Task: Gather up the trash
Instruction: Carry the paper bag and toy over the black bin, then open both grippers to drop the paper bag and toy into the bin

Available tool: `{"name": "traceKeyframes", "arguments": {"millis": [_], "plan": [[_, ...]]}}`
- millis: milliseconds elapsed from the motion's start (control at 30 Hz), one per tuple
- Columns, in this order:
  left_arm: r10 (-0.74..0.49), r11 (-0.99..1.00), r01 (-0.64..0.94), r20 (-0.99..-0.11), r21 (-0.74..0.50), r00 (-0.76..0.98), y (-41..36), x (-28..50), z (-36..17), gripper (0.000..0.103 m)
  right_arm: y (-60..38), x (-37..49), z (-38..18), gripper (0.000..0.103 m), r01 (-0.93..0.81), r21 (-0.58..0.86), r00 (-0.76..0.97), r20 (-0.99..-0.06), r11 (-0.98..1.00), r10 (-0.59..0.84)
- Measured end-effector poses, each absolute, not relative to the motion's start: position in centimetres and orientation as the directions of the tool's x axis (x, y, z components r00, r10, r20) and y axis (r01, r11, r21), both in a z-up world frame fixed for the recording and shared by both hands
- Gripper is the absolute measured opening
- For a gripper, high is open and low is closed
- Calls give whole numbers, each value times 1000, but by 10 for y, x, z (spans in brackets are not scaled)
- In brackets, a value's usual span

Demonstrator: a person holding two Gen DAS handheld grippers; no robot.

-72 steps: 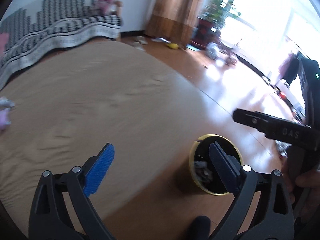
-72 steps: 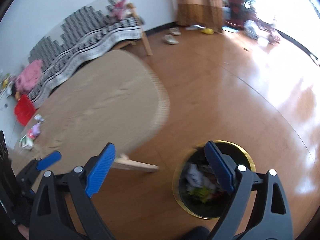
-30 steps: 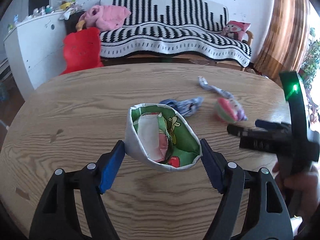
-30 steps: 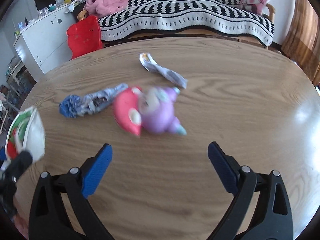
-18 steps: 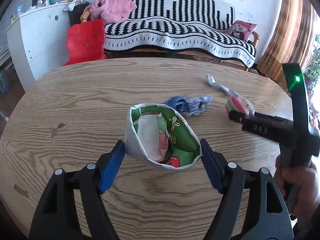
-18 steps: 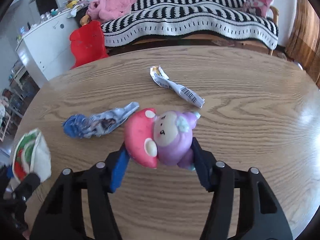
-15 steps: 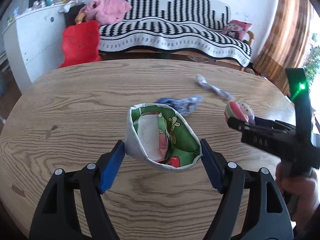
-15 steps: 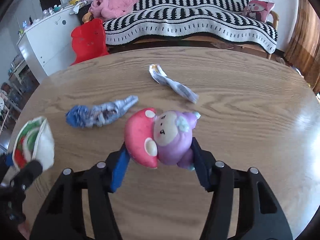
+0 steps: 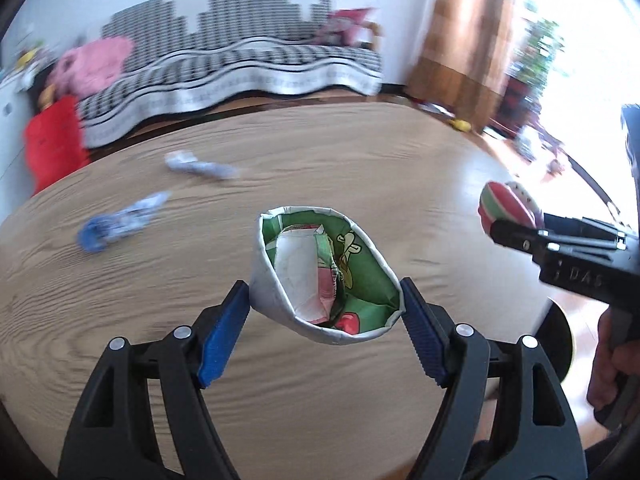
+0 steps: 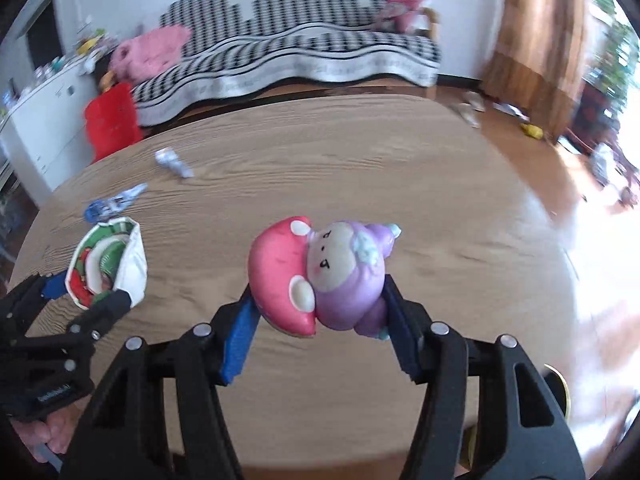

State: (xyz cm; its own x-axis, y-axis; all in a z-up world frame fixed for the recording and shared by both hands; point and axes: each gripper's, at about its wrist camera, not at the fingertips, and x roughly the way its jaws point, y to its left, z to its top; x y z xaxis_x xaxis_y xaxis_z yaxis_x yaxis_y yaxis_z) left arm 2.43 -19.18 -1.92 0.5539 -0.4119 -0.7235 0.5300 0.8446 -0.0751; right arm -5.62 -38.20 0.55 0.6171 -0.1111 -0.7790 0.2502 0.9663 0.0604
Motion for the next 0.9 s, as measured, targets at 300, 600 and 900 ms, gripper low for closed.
{"name": "traceKeyframes", "arguments": {"millis": [300,600,900], "plan": [[-588,653,745,-713,-139,382,-336,-60,-24,74,-521,-180,-1,58,481,70,559,-792,874,-245],[-640,469,868,-740,-163,207,-446,-139,-61,74,-616,-284,-24,59,646,106,484,-823,756,-298],[-594,406,889,-801,-213,79,-502,-174,-124,74,-662,-323,-81,60,696,117,379,-898,708,-224]]}}
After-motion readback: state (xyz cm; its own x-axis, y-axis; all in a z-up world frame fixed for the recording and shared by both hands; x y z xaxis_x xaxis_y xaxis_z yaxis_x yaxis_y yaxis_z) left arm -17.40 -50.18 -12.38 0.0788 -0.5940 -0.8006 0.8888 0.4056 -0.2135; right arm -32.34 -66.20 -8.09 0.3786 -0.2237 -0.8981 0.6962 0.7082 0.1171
